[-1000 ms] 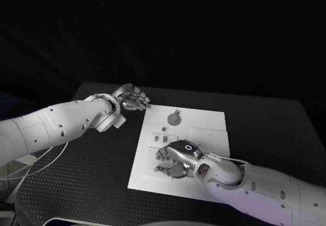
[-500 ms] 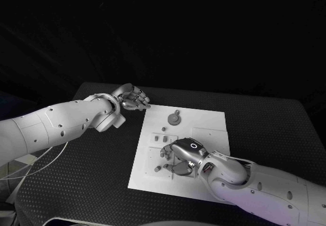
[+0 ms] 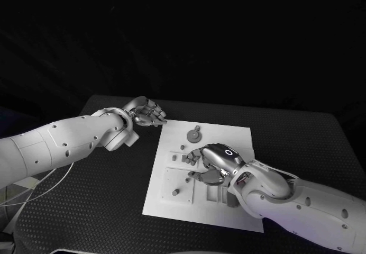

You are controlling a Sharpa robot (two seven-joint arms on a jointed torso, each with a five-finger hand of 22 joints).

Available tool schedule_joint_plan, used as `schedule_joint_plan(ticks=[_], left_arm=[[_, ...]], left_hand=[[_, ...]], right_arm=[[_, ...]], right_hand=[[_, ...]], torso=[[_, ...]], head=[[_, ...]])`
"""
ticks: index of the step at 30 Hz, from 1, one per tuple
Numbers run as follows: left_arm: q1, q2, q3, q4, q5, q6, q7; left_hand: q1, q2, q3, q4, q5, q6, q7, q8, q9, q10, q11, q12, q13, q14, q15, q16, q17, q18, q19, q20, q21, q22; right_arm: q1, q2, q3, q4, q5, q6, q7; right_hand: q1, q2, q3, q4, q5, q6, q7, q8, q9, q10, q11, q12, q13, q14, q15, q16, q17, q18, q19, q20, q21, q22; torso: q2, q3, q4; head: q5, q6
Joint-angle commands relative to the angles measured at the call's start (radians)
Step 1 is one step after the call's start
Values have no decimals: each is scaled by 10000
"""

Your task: Assemble the parts on the task board

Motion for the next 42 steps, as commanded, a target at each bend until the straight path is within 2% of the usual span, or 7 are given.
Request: schedule_joint_plan(ticks=[1, 11, 16, 18, 22, 34, 42], left_arm=[[7, -12, 4, 30, -9, 58, 61], [7, 8, 3, 22, -9, 65, 60], [7, 10, 2, 13, -9, 70, 56], [7, 18, 2, 11, -9, 76, 59], [7, 51, 2, 9, -9, 81, 66], [7, 85, 2, 0, -9, 99, 66], [7, 80, 2, 4, -9, 119, 46]], left_hand=[[24, 97, 72, -4, 33, -59, -1, -51, 16, -77, 3, 38, -11, 82, -15, -58, 12, 112, 53, 13, 49, -16], [20, 96, 71, -2, 33, -56, -2, -50, 17, -76, 2, 41, -13, 86, -15, -67, 23, 111, 53, 13, 50, -17], [17, 95, 69, -1, 32, -55, -3, -49, 17, -75, 2, 43, -14, 88, -15, -71, 28, 111, 54, 13, 50, -17], [15, 94, 69, 0, 32, -55, -3, -49, 17, -74, 2, 43, -14, 89, -15, -73, 31, 111, 54, 14, 51, -18], [12, 95, 68, 1, 31, -54, -3, -49, 17, -73, 2, 45, -14, 90, -15, -77, 35, 111, 55, 13, 51, -18], [9, 96, 67, 0, 32, -53, -3, -49, 18, -70, 1, 49, -16, 95, -16, -87, 48, 111, 56, 12, 52, -19], [10, 97, 67, -2, 32, -50, -5, -48, 18, -68, -1, 53, -18, 99, -17, -95, 58, 112, 57, 11, 52, -21]], right_arm=[[128, -179, 19, 120, 905, 250, 47], [210, -347, 19, 443, 1585, 854, 381], [210, -206, 15, 505, 1102, 1358, 426], [209, -116, -20, 480, 803, 1587, 455], [209, 137, -166, 351, -55, 1844, 473], [159, 1025, -899, -263, -1252, 1994, 570], [-10, 1289, -940, -428, -1520, 1805, 580]], right_hand=[[-89, -11, -58, 99, 2, -47, 51, -22, -22, 64, -25, -56, -27, 16, 39, 59, -5, 415, -9, -47, 23, 191], [-228, -71, -159, 209, 0, 27, -11, 34, -24, 886, -322, 565, 364, -2, -239, 59, -4, 415, 13, -67, 3, 187], [-63, -101, -424, 0, 9, 0, -272, 3, -20, 1276, -669, 3216, 2554, -20, -618, -5, -11, 415, 81, -70, -71, 147], [79, -164, -594, -4, 34, -52, -343, -56, -25, 189, -742, 6374, 5322, -7, -691, 243, 166, 415, 166, -95, -20, 198], [119, -274, -654, -31, 7, -278, -440, -165, -30, -824, -828, 8763, 7292, -57, -727, 744, 473, 415, 121, -126, 233, 252], [322, -172, -540, -67, 12, -238, -554, -79, 75, -699, -940, 9907, 7979, 165, -824, 1192, 615, 415, 334, -320, 676, 237], [365, -146, -511, -71, 15, -268, -573, -85, 84, -654, -960, 10015, 8035, 295, -843, 1298, 806, 415, 383, -360, 745, 234]], torso=[[-1, -3, -3], [10, 9, 12], [10, 10, 10], [6, 1, 5], [5, -14, 13], [5, -23, 38], [4, -19, 26]], head=[[-58, 38], [-84, 68], [-73, 53], [-74, 54], [-77, 40], [-51, -12], [-26, -30]])
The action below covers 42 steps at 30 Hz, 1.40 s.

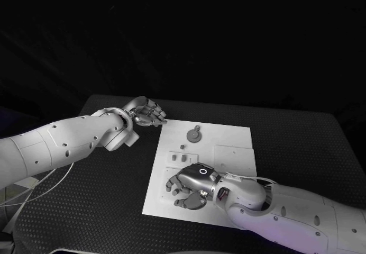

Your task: Assemble the parts on the task board

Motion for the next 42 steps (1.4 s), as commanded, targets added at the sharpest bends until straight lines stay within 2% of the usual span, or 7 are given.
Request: schedule_joint_plan(ticks=[1, 8, 14, 17, 24, 42], left_arm=[[8, 17, 4, 21, -9, 118, 46], [8, 3, 4, 28, -9, 130, 35], [8, 14, 4, 20, -9, 159, 23], [9, 16, 4, 17, -9, 158, 17], [9, 8, 4, 24, -9, 159, 8], [9, -21, 4, 34, -9, 156, -21]], left_hand=[[9, 97, 67, -2, 32, -50, -5, -48, 13, -47, -22, 53, -11, 63, 18, -51, 16, 112, 57, 11, 52, -15], [3, 98, 64, 1, 31, -53, -4, -50, 13, -47, -22, 55, -13, 64, 19, -59, 24, 110, 57, 12, 52, -16], [-5, 103, 64, 4, 31, -55, -3, -52, 12, -44, -23, 59, -14, 67, 19, -66, 33, 110, 57, 13, 52, -17], [-13, 107, 62, 6, 31, -55, -2, -53, 12, -41, -24, 61, -15, 69, 19, -71, 39, 109, 58, 13, 53, -17], [-19, 110, 61, 6, 30, -55, -2, -53, 12, -39, -24, 64, -15, 71, 18, -78, 46, 109, 58, 12, 53, -18], [-25, 109, 60, 2, 31, -61, -1, -58, 11, -45, -24, 65, -21, 71, 18, -98, 64, 109, 54, 11, 51, -21]], right_arm=[[-30, 65, 3, -63, -497, 22, 122], [-94, 190, -1, -109, -701, -330, -300], [-110, 253, -1, -211, -816, -388, -362], [-127, 307, -2, -267, -869, -358, -361], [-139, 331, -3, -346, -917, -365, -371], [-140, 247, -1, -395, -921, -473, -437]], right_hand=[[118, 7, 67, 17, 15, -20, -37, 32, 18, 60, -25, 56, 19, 110, -7, 33, 29, 150, 39, -50, 50, 233], [171, 187, 124, 19, 16, 39, -11, 71, 43, 90, -4, 113, 44, 167, 11, 99, 116, 150, 73, -82, 101, 228], [545, 567, 281, -30, 22, 374, 44, 246, 128, 137, 46, 168, 56, 193, 61, 170, 173, 150, 51, -134, 160, 231], [879, 572, 609, 5, 40, 728, 75, 404, 197, 174, 84, 179, 43, 186, 102, 187, 165, 150, 31, -110, 189, 224], [789, 590, 813, 3, 25, 1132, -14, 568, 291, 191, 6, 193, 36, 195, 39, 222, 164, 150, 34, -81, 247, 223], [709, 565, 851, 5, 19, 1210, -46, 585, 319, 194, -28, 193, 32, 187, 5, 228, 138, 150, 26, -82, 268, 222]], torso=[[1, 6, -10], [2, 4, -9], [2, 6, -12], [1, 8, -15], [4, 6, -6], [4, 16, -18]], head=[[17, -10], [21, -9], [19, -28], [18, -32], [23, -44], [29, -50]])
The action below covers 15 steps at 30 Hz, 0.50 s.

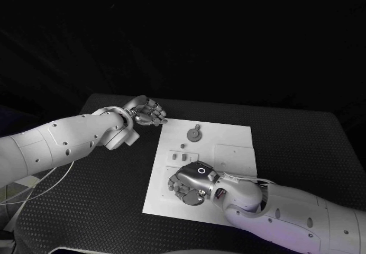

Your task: Assemble the parts on the task board

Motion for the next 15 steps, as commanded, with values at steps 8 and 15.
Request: schedule_joint_plan(ticks=[8, 15], left_arm=[[8, 14, 4, 18, -17, 104, 13], [8, 3, 3, 17, -32, 185, -57]], left_hand=[[-36, 105, 57, 4, 29, -75, 5, -67, 11, -57, -16, 65, -19, 76, 16, -75, 31, 107, 51, 12, 51, -16], [-46, 100, 52, 4, 27, -87, 11, -74, 9, -65, -13, 64, -24, 75, 18, -90, 44, 105, 47, 14, 49, -18]], right_arm=[[-10, -9, 2, 3, -67, -98, -28], [-10, -17, 3, 30, 140, -211, -45]], right_hand=[[-133, -66, 78, 2, 19, 33, 87, -34, -6, 37, -41, 35, -30, -7, -61, 51, -45, 194, -33, 1, 47, 218], [-215, -315, 147, 20, 18, -540, 267, -405, -131, 28, 124, -65, -115, -46, 88, 22, -178, 194, -43, 4, 54, 203]], torso=[[1, 9, -4], [2, 9, -3]], head=[[-6, 7], [-23, 9]])
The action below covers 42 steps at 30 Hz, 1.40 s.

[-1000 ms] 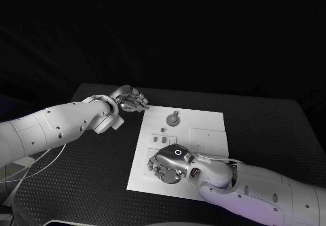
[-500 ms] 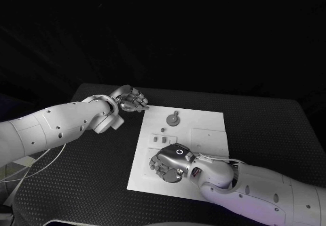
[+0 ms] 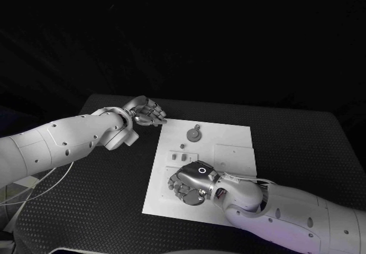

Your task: Assemble the parts on the task board

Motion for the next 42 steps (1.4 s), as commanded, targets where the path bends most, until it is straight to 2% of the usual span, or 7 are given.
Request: schedule_joint_plan(ticks=[1, 13, 21, 24, 32, 37, 42], left_arm=[[8, 7, 3, 19, -33, 154, -9], [8, -11, 2, 18, -37, 150, -6], [8, -54, 2, 26, -35, 33, 76], [8, -85, 3, 23, -12, -26, 116], [10, -118, 3, 22, 73, -54, 117], [9, -85, 3, 10, 78, -35, 131], [8, -86, 2, -12, 98, -29, 138]], left_hand=[[-11, 66, 52, 3, 28, -88, 11, -37, 9, -81, 2, 63, -16, 76, 17, -53, 12, 106, 46, 13, 49, -10], [-5, 64, 52, -3, 29, -93, 13, -40, 9, -87, 3, 63, -20, 77, 17, -66, 24, 107, 44, 12, 49, -11], [-8, 63, 51, -1, 29, -89, 12, -38, 10, -86, 3, 65, -21, 81, 18, -74, 33, 107, 44, 13, 49, -12], [-8, 69, 54, -1, 30, -59, 1, -21, 18, -78, 0, 74, -23, 91, 15, -86, 52, 108, 48, 11, 53, -12], [-81, 71, 39, 19, 11, -37, -6, -12, 22, -60, -5, 91, -26, 115, 12, -111, 89, 106, 61, 11, 61, -11], [-131, 86, 41, 22, 6, -33, -8, -12, 23, -62, -5, 95, -31, 122, 12, -130, 108, 105, 62, 10, 61, -12], [-170, 93, 43, 22, 5, -30, -10, -13, 23, -60, -7, 99, -34, 129, 10, -145, 125, 106, 65, 8, 62, -12]], right_arm=[[-9, 0, 1, 25, 129, -131, -5], [-5, -475, 44, 342, 701, -694, 75], [253, -1329, 624, 801, 3458, -1332, 1295], [613, -1792, 821, 788, 5025, -262, 999], [1374, -2907, 820, 526, 6812, 1223, 68], [1396, -3272, 817, 616, 6479, 2031, -393], [1396, -3611, 813, 925, 6041, 2933, -1109]], right_hand=[[-60, -190, 67, 3, 16, -383, 178, -141, -55, -16, 126, -75, -24, -40, 108, 14, -67, 196, -41, 3, 52, 201], [-393, -780, 124, 237, 5, -1767, 588, -919, -461, -176, 524, -105, -96, -99, 493, -11, -271, 196, -17, 58, 24, 185], [-1099, -730, -289, 638, -13, -1521, 624, -718, -407, -468, 556, -458, -395, -407, 519, -224, -449, 196, -291, 169, -171, 154], [-1279, -543, -303, 740, 1, -1571, 602, -723, -421, -746, 536, -917, -746, -752, 495, -587, -611, 194, -655, 290, -460, 75], [-1807, -83, -517, 1016, 0, -1211, 472, -472, -318, -909, 412, -1402, -1308, -1103, 378, -1086, -833, 196, -1040, 551, -869, -39], [-1906, -41, -521, 1100, -1, -1038, 410, -346, -243, -959, 350, -1653, -1685, -1214, 314, -1451, -998, 196, -1197, 659, -1130, -131], [-2174, 87, -676, 1294, -2, -346, 134, 46, -31, -370, 83, -1250, -1742, -618, 65, -1208, -908, 196, -747, 501, -1003, -80]], torso=[[0, -1, 4], [-6, -2, -4], [-5, 3, -17], [-4, 10, -23], [-12, 8, -57], [-19, 23, -50], [-14, 48, -53]], head=[[-17, 4], [-52, 33], [-134, 120], [-290, 178], [-572, 377], [-695, 411], [-807, 335]])
